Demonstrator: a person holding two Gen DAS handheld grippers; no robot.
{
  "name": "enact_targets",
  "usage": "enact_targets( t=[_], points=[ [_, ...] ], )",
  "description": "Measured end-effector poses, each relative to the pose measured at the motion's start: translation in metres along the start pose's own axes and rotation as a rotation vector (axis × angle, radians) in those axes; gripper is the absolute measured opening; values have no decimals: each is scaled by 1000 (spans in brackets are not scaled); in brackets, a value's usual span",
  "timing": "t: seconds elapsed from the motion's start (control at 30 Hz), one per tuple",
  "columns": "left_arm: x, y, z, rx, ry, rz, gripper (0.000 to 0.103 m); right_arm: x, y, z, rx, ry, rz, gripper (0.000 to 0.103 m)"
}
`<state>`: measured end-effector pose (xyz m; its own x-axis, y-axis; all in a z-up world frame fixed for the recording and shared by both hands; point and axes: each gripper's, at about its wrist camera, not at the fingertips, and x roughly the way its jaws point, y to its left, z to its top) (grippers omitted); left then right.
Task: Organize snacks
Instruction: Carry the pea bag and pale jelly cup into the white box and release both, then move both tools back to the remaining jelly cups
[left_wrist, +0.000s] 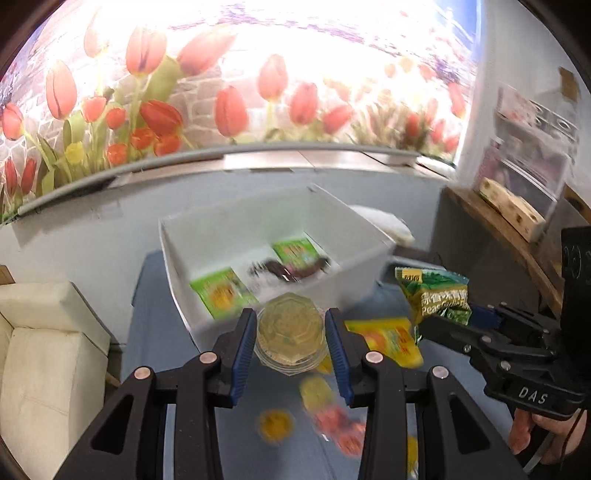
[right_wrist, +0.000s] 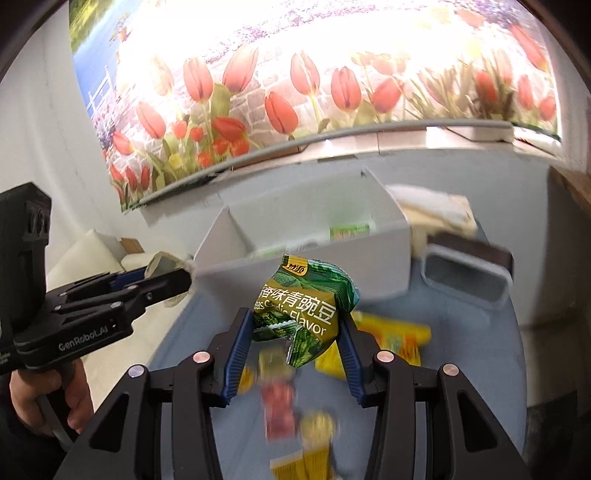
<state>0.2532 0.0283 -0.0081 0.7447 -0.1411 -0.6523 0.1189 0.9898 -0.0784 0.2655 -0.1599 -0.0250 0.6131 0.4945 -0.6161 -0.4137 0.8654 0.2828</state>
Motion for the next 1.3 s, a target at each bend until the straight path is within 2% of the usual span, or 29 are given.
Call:
enact_targets(
  t=[0.27,0.47,0.53,0.6,0.63,0.67,0.8,0.9,0.97,1.13,1.3],
  points=[
    [53,31,51,-28,31,18,43,62,-4,74,-69,12,-7,49],
    [84,46,65,-31,64,29,43,109,-13,91,-92,80,-41,50],
    [93,48,65,-20,90,41,43,114,-17,92,-69,80,-48,55],
    [98,49,63,-9,96,58,53,113,-23,90,-45,61,-60,73],
    [98,49,62,-6,92,62,71,112,-26,88,-38,51,-65,87],
    [98,50,61,-7,95,63,87,111,-30,87,-34,44,-66,89],
    [97,45,55,37,96,76,103,110,-40,83,-12,62,-62,89],
    [92,43,54,50,87,96,103,105,-42,79,-4,55,-36,92],
    [87,40,52,69,78,108,103,98,-40,76,-8,43,-36,103],
    [71,38,47,58,68,114,103,82,-31,67,-38,29,-55,103],
    [46,32,30,34,38,82,103,63,-23,42,-30,46,-18,103]
  ],
)
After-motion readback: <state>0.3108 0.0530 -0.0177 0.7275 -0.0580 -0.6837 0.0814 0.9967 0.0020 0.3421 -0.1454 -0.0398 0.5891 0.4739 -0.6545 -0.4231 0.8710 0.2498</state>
